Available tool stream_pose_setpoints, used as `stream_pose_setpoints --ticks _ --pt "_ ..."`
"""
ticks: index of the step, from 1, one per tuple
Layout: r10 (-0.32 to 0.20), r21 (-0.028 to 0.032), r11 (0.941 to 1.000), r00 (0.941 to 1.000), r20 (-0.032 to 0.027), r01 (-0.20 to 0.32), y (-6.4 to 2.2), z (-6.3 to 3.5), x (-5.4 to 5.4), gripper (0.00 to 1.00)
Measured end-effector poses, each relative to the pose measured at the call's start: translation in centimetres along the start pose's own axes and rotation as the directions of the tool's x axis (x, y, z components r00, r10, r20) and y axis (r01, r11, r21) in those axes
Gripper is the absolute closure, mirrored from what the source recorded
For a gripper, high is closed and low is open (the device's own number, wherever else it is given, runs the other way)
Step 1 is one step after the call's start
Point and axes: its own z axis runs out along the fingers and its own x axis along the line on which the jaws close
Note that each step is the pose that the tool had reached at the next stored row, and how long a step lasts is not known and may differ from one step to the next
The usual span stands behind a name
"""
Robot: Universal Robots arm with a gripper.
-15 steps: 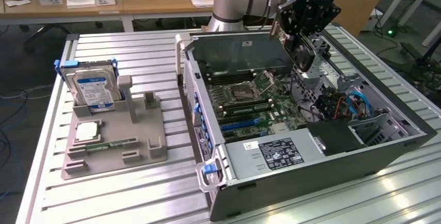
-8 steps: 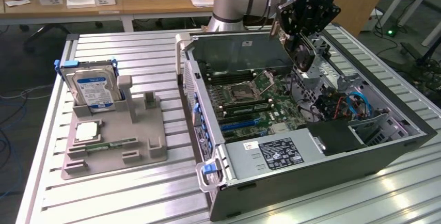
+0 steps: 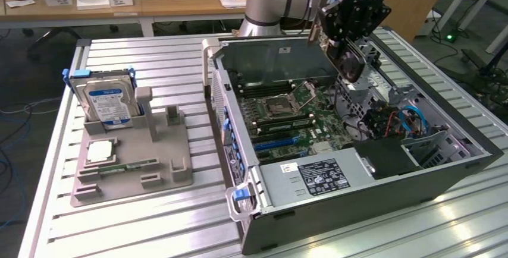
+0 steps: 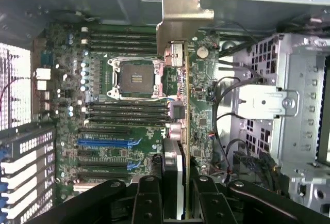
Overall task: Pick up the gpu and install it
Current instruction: 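Insert the gpu into the slot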
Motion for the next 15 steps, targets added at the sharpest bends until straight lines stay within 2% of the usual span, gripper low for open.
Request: stream_pose_setpoints --ticks 4,8,9,15 --pt "-0.059 -0.001 0.9983 0.9983 -0.0004 0.059 0.0 0.0 0.0 0.72" --pt "-0.118 -0.002 0.993 0.993 -0.0006 0.118 0.0 0.0 0.02 0.72" --pt "-0.165 -0.0028 0.9864 0.9864 -0.0008 0.165 0.0 0.0 0.04 0.72" --pt "-0.237 -0.004 0.9715 0.9715 -0.001 0.237 0.0 0.0 0.06 0.72"
